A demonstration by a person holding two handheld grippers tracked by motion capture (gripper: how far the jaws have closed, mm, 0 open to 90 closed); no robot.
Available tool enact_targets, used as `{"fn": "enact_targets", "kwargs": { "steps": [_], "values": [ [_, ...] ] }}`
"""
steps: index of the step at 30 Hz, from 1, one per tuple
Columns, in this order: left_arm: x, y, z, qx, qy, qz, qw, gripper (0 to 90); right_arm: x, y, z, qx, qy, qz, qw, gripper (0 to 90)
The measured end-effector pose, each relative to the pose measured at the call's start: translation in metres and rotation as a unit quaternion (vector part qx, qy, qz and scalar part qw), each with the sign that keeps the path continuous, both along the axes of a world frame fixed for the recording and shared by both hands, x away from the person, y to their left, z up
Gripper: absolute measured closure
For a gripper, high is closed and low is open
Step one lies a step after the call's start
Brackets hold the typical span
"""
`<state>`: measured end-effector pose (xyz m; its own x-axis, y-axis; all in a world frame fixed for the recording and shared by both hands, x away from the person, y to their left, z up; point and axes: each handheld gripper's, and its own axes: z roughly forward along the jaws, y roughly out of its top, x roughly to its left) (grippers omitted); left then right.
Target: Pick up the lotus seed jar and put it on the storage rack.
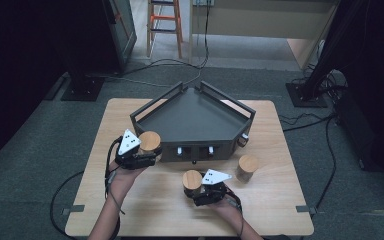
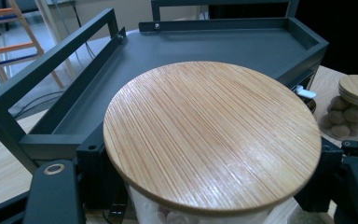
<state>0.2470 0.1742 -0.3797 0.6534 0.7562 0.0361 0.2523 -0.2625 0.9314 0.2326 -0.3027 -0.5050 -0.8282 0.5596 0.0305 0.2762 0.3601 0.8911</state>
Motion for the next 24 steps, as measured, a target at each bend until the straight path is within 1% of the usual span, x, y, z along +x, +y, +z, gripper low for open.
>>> {"fn": "enact_targets", "kwargs": {
  "steps": [3,7,13,17,22,24],
  "values": [
    [0.002,0.001,0.004,0.0,0.004,-0.003,1.0,25.1,0.0,0.001,0.0,-0.001,0.0,0.0,1.0,18.0],
    [0.003,0.0,0.007,0.001,0.001,-0.004,1.0,25.1,0.0,0.001,0.0,-0.001,0.0,-0.001,1.0,18.1],
    [0.007,0.001,0.011,0.0,0.001,-0.008,1.0,25.1,0.0,0.001,0.0,-0.002,0.0,-0.001,1.0,18.0],
    [0.009,-0.001,0.015,0.011,0.002,-0.015,0.9998,25.1,0.0,0.001,0.0,-0.002,0.0,-0.001,1.0,18.0],
    [0.011,0.0,0.017,0.003,0.001,-0.016,0.9999,25.1,0.0,0.001,0.001,-0.002,0.001,-0.001,1.0,18.0],
    [0.011,-0.001,0.019,0.005,0.0,-0.016,0.9999,25.1,0.0,0.001,0.001,-0.003,0.0,-0.001,1.0,18.0]
  ]
}}
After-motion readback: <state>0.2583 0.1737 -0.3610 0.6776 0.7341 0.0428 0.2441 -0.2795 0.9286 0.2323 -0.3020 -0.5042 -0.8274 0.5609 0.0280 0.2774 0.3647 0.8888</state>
